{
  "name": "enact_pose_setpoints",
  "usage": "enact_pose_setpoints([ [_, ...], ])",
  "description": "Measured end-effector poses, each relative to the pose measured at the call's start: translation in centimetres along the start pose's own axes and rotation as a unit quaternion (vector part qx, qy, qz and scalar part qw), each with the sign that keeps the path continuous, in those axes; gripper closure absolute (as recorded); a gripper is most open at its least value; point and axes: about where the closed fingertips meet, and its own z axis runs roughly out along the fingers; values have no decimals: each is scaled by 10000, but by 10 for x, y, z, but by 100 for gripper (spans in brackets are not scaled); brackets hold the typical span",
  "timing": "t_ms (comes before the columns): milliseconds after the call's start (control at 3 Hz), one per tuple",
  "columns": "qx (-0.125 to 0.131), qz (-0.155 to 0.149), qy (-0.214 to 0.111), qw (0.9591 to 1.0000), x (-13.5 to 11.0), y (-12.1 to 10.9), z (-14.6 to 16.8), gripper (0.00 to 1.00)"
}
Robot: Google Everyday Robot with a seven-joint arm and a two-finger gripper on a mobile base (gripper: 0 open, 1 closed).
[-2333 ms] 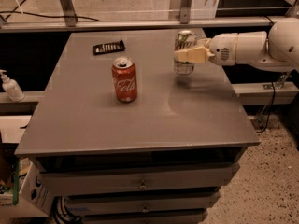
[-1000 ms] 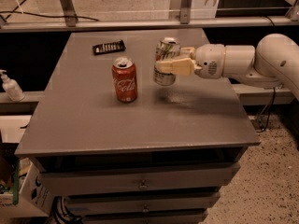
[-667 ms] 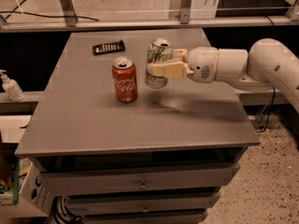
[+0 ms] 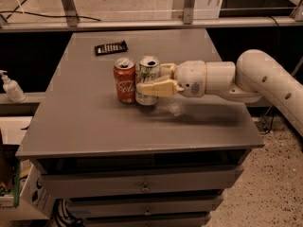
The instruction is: Move 7up can near coke can
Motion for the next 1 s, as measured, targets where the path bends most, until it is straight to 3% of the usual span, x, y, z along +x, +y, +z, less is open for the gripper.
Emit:
enact_pose_setpoints([
  [667, -209, -175, 332, 9991, 32, 1, 23, 100],
  [1000, -209, -175, 333, 9991, 29, 2, 22, 82],
])
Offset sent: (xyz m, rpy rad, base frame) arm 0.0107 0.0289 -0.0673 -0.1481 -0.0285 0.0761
